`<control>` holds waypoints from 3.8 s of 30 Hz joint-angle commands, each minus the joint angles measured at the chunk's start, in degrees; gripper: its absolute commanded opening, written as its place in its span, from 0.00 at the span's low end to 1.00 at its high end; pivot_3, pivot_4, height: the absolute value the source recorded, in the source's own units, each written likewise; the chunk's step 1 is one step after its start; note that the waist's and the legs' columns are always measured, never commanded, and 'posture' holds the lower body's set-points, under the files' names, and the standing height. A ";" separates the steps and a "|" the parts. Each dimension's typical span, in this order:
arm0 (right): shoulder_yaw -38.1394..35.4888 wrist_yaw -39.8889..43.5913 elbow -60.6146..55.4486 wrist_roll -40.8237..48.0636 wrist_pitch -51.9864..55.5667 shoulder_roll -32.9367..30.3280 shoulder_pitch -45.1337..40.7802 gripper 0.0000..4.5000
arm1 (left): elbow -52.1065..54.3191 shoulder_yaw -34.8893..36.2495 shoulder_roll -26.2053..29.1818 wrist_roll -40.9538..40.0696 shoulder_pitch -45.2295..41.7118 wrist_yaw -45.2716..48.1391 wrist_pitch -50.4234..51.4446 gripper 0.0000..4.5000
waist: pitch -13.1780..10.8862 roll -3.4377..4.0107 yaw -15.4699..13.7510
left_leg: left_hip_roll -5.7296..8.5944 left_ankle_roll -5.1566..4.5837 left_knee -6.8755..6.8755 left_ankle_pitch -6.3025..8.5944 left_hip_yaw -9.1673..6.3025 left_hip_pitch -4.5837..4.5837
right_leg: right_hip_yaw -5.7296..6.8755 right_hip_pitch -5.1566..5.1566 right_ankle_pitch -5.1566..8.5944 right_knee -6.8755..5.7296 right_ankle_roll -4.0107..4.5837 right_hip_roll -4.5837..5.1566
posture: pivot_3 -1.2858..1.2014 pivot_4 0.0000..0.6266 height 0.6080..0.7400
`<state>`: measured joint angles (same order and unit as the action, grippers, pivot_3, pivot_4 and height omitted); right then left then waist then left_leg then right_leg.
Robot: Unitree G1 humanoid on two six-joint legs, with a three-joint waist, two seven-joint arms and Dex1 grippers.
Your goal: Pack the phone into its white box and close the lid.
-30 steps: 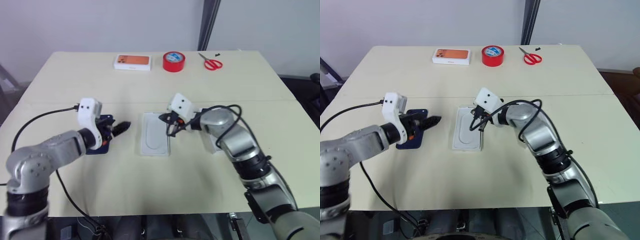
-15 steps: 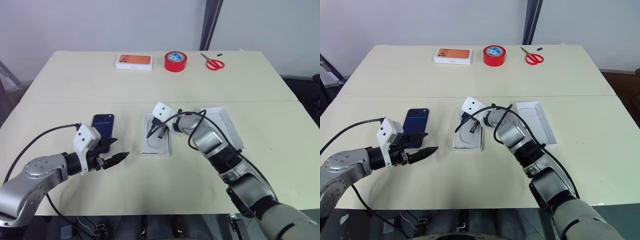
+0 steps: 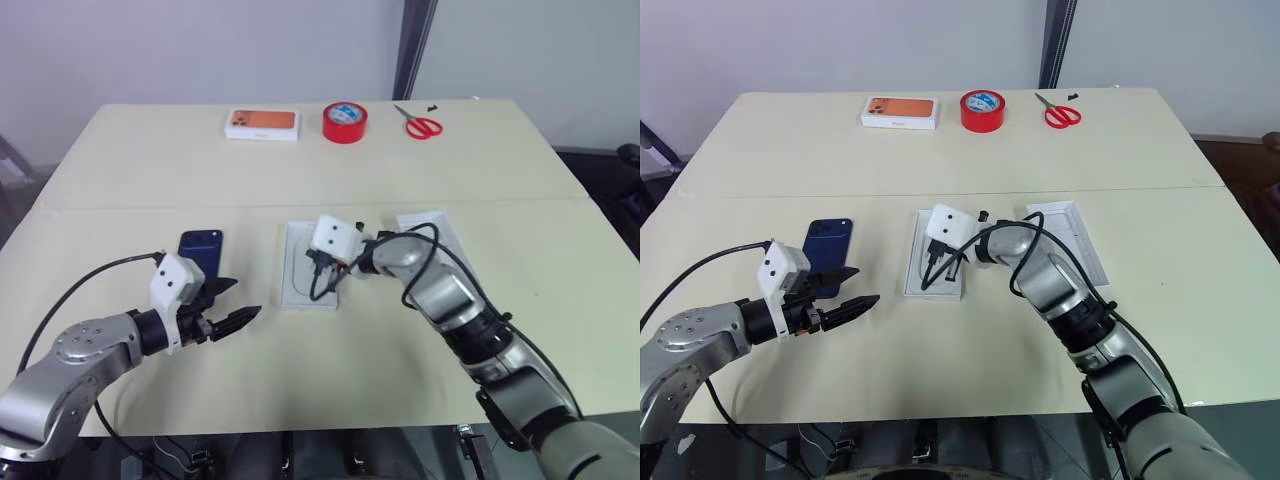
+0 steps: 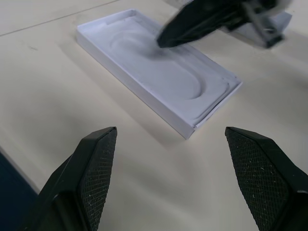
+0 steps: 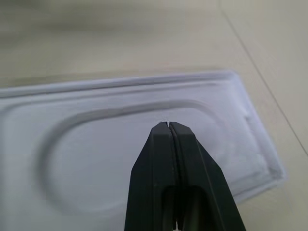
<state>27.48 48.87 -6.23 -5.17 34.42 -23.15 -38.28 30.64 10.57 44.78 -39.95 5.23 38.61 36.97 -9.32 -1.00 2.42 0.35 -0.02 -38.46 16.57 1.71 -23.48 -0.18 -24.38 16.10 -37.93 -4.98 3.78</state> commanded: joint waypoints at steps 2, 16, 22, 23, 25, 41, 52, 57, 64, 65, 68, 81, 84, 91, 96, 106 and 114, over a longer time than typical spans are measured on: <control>2.77 1.66 -3.15 -0.80 1.46 -0.98 1.36 0.01 | 1.29 1.29 0.13 0.61 0.01 0.89 -0.85 0.84 | 0.00 0.00 0.06 | 0.00 0.01 0.06 -0.01 0.00 0.02 | 0.00 -0.01 0.00 0.00 0.00 0.00 | 0.52 0.24 0.88; -7.46 7.52 -12.40 10.12 2.44 -4.69 4.68 0.30 | 0.62 4.63 -1.16 2.29 1.82 -1.39 -0.06 0.84 | 0.00 0.00 -0.46 | 0.00 0.04 0.13 -0.03 -0.01 0.02 | 0.00 -0.01 0.00 0.07 0.00 0.00 | 0.52 0.24 0.88; -5.43 11.56 -17.45 11.90 -0.51 -11.01 9.92 0.87 | 0.62 5.77 -1.74 3.47 3.41 -1.30 -1.61 0.84 | 0.00 -0.01 -0.32 | 0.00 0.03 0.17 -0.02 -0.03 0.04 | 0.02 0.06 -0.01 0.21 0.03 0.01 | 0.52 0.24 0.88; -4.54 11.48 -17.40 11.29 -1.08 -11.34 10.33 0.87 | 0.59 5.99 -1.84 3.63 3.58 -1.11 -1.90 0.84 | 0.01 -0.01 -0.16 | -0.01 0.03 0.18 -0.02 -0.03 0.05 | 0.01 0.06 -0.01 0.21 0.04 0.01 | 0.52 0.24 0.88; -2.56 10.61 -15.94 9.37 -2.55 -11.32 10.67 0.87 | 0.41 6.00 -1.66 4.35 3.70 -0.63 -2.54 0.84 | 0.01 -0.01 0.02 | -0.02 0.03 0.20 -0.02 -0.03 0.07 | 0.01 0.06 -0.02 0.20 0.05 0.01 | 0.52 0.24 0.88; -0.17 8.22 -11.69 4.61 -5.82 -11.26 11.23 0.01 | 1.35 6.85 -2.45 3.23 3.25 -0.70 -1.80 0.84 | 0.01 -0.02 -0.34 | -0.01 0.04 0.20 -0.03 -0.02 0.07 | 0.02 0.09 -0.02 0.21 0.04 0.01 | 0.52 0.24 0.88; -7.03 11.04 -26.14 12.36 0.78 -19.12 18.00 0.01 | 1.05 7.58 -2.60 2.74 3.39 -0.64 -1.66 0.84 | 0.02 -0.03 -1.54 | -0.02 0.04 0.20 -0.03 -0.04 0.08 | 0.03 0.13 -0.02 0.28 0.05 0.01 | 0.52 0.24 0.88; -7.79 11.16 -26.25 15.24 1.88 -18.09 17.41 0.33 | 0.80 7.55 -2.62 2.81 3.18 -0.71 -1.68 0.84 | 0.02 -0.03 -1.55 | -0.02 0.04 0.20 -0.03 -0.04 0.08 | 0.03 0.13 -0.02 0.28 0.05 0.01 | 0.52 0.24 0.88; -13.01 8.05 -22.00 23.52 7.54 -11.03 11.14 0.66 | 0.15 10.46 -2.82 2.93 3.76 -1.69 -2.03 0.84 | 0.02 -0.03 -1.25 | -0.02 0.04 0.20 -0.03 -0.04 0.09 | 0.04 0.14 -0.02 0.27 0.05 0.00 | 0.52 0.24 0.88; -13.06 7.26 -21.08 23.84 8.51 -10.02 10.05 0.66 | -0.05 10.86 -2.92 2.98 3.67 -1.97 -1.98 0.84 | 0.02 -0.03 -1.26 | -0.02 0.04 0.20 -0.03 -0.04 0.10 | 0.04 0.14 -0.03 0.25 0.05 0.00 | 0.52 0.24 0.88; -9.80 2.77 -15.19 20.67 10.59 -5.74 4.56 0.56 | -2.50 13.62 -3.52 2.10 1.93 -4.89 0.17 0.84 | 0.03 -0.04 -1.40 | -0.02 0.04 0.20 -0.04 -0.04 0.10 | 0.05 0.14 -0.03 0.26 0.05 0.00 | 0.52 0.24 0.88; 5.25 -14.01 10.02 3.87 6.33 15.19 -8.53 0.01 | -23.13 19.84 -7.38 -1.42 -20.34 -28.24 37.51 0.84 | 0.12 -0.24 -1.41 | 0.03 0.19 0.10 -0.14 -0.04 0.04 | 0.18 -0.06 -0.05 -0.13 0.02 -0.06 | 0.52 0.24 0.88; 7.59 -13.89 12.88 1.98 4.86 17.45 -8.93 0.01 | -25.02 19.27 -7.58 -1.42 -22.42 -27.67 41.81 0.84 | 0.13 -0.24 -1.21 | 0.05 0.41 0.09 -0.27 -0.05 0.06 | 0.19 -0.07 -0.05 -0.17 0.02 -0.06 | 0.52 0.24 0.88; 10.01 -13.57 15.74 -0.77 2.57 20.76 -8.46 0.01 | -23.14 18.98 -12.70 -4.70 -25.76 -24.76 49.87 0.84 | 0.17 -0.21 -1.57 | 0.06 0.57 0.12 -0.36 -0.06 0.09 | 0.18 -0.05 -0.05 -0.19 0.02 -0.05 | 0.52 0.24 0.88; 9.83 -13.39 17.05 -1.87 1.35 21.58 -8.45 0.01 | -21.32 19.95 -18.11 -4.33 -27.23 -25.74 53.68 0.84 | 0.27 -0.20 -1.75 | 0.15 0.58 0.12 -0.36 -0.12 0.09 | 0.19 -0.01 -0.05 -0.18 0.02 0.02 | 0.52 0.24 0.88; 9.01 -13.50 21.98 -3.48 -0.83 22.95 -9.07 0.01 | -21.82 25.56 -26.50 -6.48 -28.86 -28.57 55.53 0.84 | 0.40 -0.20 -1.74 | 0.16 0.59 0.12 -0.36 -0.13 0.11 | 0.20 0.02 -0.05 -0.17 0.02 0.02 | 0.52 0.24 0.88; 8.37 -13.62 23.81 -4.78 -2.06 23.93 -8.94 0.01 | -21.91 27.71 -29.58 -9.37 -29.14 -32.10 55.53 0.84 | 0.57 -0.19 -1.68 | 0.16 0.60 0.12 -0.36 -0.14 0.14 | 0.20 0.05 -0.05 -0.17 0.02 0.02 | 0.52 0.24 0.88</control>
<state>36.44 35.39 17.45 -9.54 33.25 -0.72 -46.05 10.19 40.40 17.40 -46.53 -24.70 6.67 89.66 -8.75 -1.19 0.74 0.51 0.58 -38.34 16.21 1.56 -23.34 0.02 -24.33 16.05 -38.10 -4.96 3.81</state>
